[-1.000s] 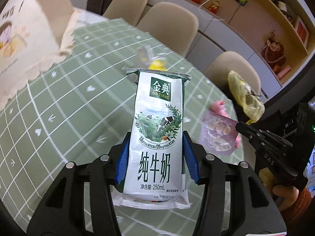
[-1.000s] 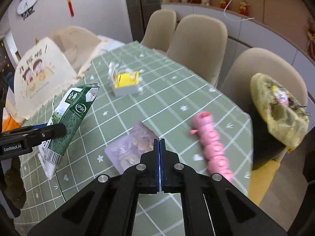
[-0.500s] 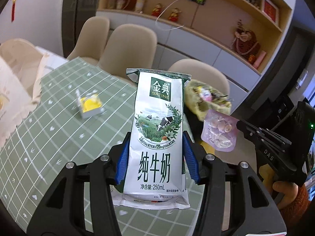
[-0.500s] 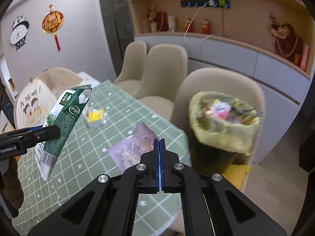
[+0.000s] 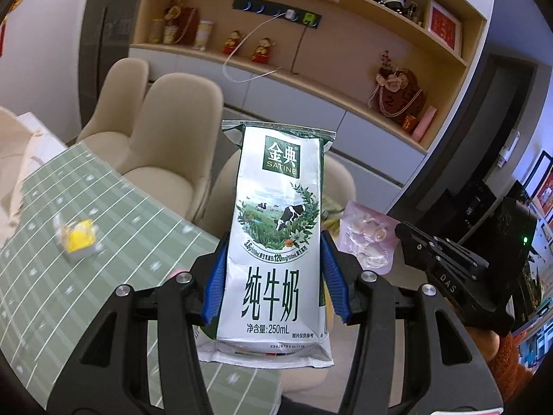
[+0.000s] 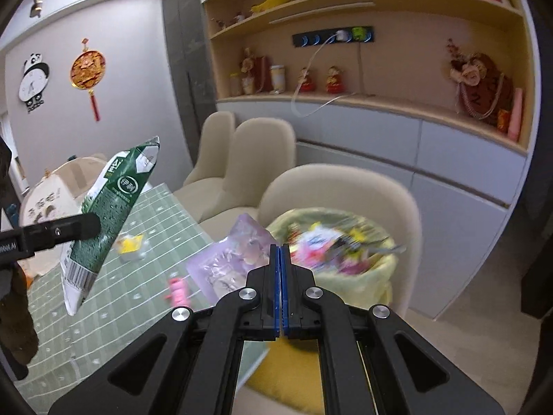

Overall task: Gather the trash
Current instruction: 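Carry the milk carton and lilac bag over the trash bin with both grippers, then open both grippers to drop the carton and bag into the bin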

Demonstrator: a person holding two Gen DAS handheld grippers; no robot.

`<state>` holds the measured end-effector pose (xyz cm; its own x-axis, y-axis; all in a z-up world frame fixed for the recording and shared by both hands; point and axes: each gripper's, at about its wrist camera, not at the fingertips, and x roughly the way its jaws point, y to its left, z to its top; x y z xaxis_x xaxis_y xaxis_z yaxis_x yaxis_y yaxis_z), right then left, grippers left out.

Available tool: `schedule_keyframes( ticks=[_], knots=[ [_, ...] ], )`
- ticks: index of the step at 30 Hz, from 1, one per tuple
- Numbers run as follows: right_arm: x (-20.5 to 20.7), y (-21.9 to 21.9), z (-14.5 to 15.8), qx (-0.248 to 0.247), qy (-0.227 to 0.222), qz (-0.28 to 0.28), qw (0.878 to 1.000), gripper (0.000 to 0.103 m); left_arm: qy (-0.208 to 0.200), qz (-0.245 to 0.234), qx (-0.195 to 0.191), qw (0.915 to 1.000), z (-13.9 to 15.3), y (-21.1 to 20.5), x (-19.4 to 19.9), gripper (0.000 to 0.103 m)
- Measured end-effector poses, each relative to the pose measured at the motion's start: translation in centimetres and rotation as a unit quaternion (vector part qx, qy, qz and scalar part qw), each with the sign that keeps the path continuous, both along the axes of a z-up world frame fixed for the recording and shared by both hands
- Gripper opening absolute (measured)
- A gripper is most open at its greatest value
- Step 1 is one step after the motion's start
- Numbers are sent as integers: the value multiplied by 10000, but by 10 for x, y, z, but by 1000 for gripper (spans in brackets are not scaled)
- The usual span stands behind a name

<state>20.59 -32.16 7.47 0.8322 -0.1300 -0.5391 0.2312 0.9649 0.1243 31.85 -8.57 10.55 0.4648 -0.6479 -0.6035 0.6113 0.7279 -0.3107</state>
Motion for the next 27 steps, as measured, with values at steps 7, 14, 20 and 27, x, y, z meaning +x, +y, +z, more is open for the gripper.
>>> schedule_keyframes(
  ticks=[7, 14, 20, 27],
  knots=[
    [2, -89, -5, 84, -89, -530, 9985, 3, 356, -354, -243, 9984, -22, -93, 42, 47],
    [6, -152, -27, 275, -20, -949, 9951, 3, 446, -481, 304, 9974, -70, -186, 81, 47],
    [13, -192, -53, 434, 264, -1155, 9920, 3, 921, -464, 1151, 9880, -138, -244, 117, 47],
    [25, -220, -73, 632, 412, -1270, 9890, 3, 1424, -523, 1498, 9770, -177, -268, 130, 47]
  ],
)
